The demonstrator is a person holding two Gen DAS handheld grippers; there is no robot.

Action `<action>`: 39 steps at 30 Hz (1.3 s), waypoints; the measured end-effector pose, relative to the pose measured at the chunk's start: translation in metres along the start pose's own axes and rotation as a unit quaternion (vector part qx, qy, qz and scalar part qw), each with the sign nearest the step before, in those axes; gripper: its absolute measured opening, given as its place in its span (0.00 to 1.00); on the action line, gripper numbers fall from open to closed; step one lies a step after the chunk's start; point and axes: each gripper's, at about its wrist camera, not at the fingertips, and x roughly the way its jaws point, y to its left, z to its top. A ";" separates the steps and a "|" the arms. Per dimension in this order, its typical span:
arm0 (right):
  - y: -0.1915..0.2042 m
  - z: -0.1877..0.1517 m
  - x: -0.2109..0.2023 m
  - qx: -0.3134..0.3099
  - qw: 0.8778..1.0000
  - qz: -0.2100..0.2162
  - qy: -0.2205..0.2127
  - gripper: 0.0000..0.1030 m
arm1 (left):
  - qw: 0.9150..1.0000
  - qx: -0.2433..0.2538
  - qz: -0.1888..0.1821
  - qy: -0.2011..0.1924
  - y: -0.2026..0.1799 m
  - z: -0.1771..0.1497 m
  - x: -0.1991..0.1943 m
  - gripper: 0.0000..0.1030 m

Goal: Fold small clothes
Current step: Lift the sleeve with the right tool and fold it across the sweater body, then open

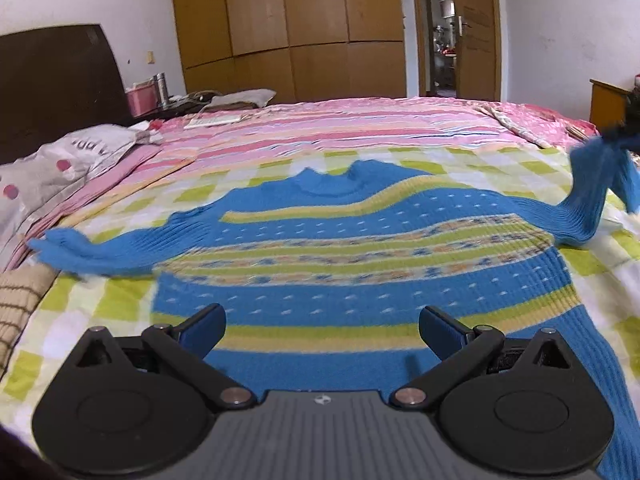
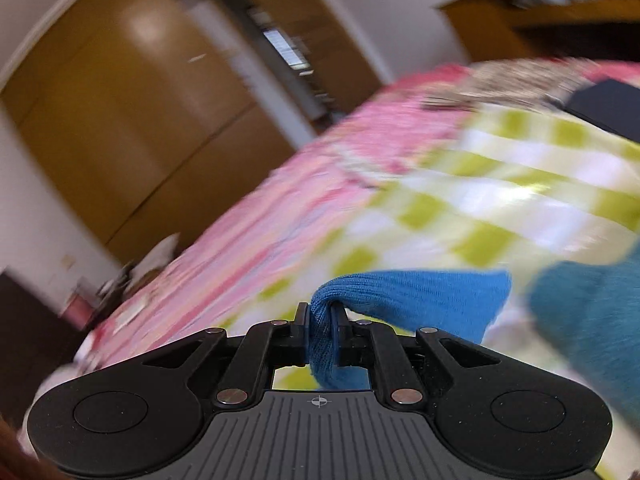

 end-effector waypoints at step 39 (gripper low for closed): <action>0.258 -0.271 0.020 -0.544 0.829 0.107 0.073 0.25 | 0.998 -0.056 0.030 0.005 0.131 -0.027 -0.029 1.00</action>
